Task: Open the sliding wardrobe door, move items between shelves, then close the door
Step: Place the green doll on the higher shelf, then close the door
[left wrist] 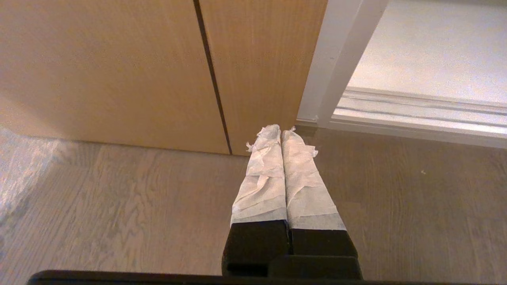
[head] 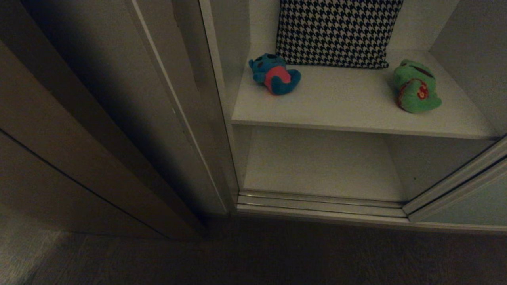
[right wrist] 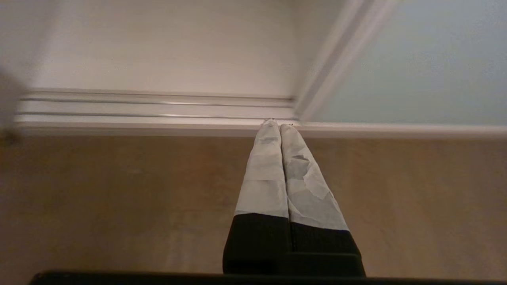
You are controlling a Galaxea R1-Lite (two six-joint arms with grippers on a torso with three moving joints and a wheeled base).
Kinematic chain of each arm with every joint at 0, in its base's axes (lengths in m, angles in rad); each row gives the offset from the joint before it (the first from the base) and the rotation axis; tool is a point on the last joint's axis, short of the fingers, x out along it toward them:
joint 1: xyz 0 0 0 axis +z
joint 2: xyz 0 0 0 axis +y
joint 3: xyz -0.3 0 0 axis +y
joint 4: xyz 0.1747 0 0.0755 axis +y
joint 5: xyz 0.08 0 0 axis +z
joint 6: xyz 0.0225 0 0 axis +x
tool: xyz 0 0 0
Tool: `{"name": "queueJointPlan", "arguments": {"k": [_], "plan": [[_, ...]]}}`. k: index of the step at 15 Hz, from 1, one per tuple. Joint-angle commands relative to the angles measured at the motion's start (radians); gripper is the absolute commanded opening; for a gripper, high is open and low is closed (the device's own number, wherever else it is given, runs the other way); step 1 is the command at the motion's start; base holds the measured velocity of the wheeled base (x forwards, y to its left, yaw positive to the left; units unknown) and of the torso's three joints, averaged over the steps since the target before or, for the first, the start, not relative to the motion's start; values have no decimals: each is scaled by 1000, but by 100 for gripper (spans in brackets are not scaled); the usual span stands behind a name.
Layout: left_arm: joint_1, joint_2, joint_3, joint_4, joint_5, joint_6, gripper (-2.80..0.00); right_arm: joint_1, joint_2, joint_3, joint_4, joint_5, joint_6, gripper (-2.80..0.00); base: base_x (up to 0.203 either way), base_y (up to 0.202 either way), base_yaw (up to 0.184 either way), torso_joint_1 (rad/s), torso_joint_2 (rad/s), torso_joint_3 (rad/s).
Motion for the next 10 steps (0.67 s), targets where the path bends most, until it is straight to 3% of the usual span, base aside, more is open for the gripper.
{"name": "queueJointPlan", "arguments": {"k": [1,3,5,6,8,9,10], "plan": [[0,1,0,0,0,0,-280,62,-85,8,47,1,8,-280,0,0,0,0,0,0],[0,1,0,0,0,0,-280,72,-201,0,182,10,12,-280,0,0,0,0,0,0],[0,1,0,0,0,0,-280,76,-287,44,212,23,9,-280,0,0,0,0,0,0],[0,1,0,0,0,0,-280,76,-288,114,151,27,10,-280,0,0,0,0,0,0],[0,1,1,0,0,0,-280,77,-285,205,-98,76,13,-280,0,0,0,0,0,0],[0,1,1,0,0,0,-280,77,-285,214,-130,96,13,-280,0,0,0,0,0,0],[0,1,0,0,0,0,-280,77,-284,224,-78,112,9,-280,0,0,0,0,0,0]]}}
